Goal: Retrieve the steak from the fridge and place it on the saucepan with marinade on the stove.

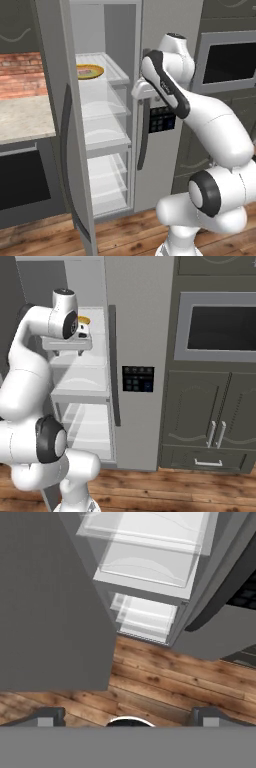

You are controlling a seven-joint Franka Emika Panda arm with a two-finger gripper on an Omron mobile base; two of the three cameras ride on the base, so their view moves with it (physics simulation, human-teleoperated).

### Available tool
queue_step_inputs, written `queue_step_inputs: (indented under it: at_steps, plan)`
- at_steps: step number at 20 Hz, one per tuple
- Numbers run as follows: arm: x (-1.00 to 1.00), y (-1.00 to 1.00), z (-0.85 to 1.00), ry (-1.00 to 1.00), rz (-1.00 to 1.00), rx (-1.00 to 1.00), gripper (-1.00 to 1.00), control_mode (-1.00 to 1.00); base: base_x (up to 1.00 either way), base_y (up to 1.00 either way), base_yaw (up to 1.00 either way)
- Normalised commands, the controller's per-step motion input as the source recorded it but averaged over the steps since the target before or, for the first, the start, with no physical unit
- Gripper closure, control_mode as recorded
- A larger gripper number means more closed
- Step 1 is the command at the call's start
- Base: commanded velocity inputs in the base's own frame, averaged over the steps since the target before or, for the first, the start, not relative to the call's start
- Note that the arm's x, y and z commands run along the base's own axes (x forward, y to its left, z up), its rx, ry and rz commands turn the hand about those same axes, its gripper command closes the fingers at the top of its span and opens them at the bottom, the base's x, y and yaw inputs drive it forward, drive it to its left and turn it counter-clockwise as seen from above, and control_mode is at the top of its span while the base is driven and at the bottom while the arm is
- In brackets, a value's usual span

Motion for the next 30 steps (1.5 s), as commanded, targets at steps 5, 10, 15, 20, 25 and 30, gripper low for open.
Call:
queue_step_inputs:
  at_steps: [5,10,15,20,25,30]
  plan:
    - [0.38,0.10,0.00,0.00,0.00,0.00,-1.00,-1.00,0.00,0.00,0.00]
    - [-0.51,0.00,-0.19,-0.03,0.00,-0.01,-1.00,-1.00,0.00,0.00,0.00]
    - [-0.09,0.00,-0.03,-0.01,0.00,0.00,-1.00,-1.00,0.00,0.00,0.00]
    - [0.00,0.00,0.00,0.00,0.00,0.00,-1.00,-1.00,0.00,0.00,0.00]
    - [0.00,0.00,0.00,0.00,0.00,0.00,-1.00,-1.00,0.00,0.00,0.00]
    - [0.00,0.00,0.00,0.00,0.00,0.00,-1.00,-1.00,0.00,0.00,0.00]
